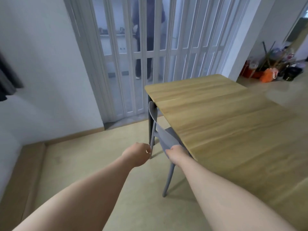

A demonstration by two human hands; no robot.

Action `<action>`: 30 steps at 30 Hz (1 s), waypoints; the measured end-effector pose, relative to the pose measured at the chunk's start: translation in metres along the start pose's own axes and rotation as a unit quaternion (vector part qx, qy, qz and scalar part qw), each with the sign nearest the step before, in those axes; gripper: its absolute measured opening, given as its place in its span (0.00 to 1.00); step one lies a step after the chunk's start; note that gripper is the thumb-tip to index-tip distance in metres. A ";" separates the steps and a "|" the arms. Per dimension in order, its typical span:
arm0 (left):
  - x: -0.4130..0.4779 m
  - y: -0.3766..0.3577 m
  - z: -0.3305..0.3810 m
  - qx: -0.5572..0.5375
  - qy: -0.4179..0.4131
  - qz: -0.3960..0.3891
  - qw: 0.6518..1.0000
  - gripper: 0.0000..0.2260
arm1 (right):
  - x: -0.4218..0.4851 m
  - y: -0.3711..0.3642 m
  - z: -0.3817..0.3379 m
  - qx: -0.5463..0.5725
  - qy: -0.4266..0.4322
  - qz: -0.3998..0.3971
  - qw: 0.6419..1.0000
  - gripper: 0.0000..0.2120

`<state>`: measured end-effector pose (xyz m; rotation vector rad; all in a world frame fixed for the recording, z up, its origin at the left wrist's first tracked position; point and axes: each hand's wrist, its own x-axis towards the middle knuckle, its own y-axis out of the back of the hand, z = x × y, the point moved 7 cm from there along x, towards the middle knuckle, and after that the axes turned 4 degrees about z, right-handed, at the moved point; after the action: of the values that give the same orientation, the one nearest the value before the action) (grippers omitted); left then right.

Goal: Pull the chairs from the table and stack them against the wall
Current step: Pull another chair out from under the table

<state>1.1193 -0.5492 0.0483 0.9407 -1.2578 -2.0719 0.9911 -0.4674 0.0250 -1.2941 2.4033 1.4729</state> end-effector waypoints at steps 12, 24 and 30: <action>0.185 0.017 0.022 0.134 -0.115 0.012 0.984 0.23 | 0.131 0.015 -0.036 -0.084 0.067 0.044 0.993 0.11; 0.310 -0.018 0.014 0.388 -0.347 -0.113 0.846 0.16 | 0.216 -0.044 -0.050 -0.074 -0.051 -0.051 0.995 0.14; 0.324 -0.027 0.023 0.409 -0.412 -0.103 0.808 0.16 | 0.222 -0.042 -0.049 -0.122 -0.040 -0.054 0.990 0.13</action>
<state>0.9003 -0.7638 -0.0614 0.4451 -2.7607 -2.1698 0.8920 -0.6515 -0.0731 -1.3554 2.1214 1.7934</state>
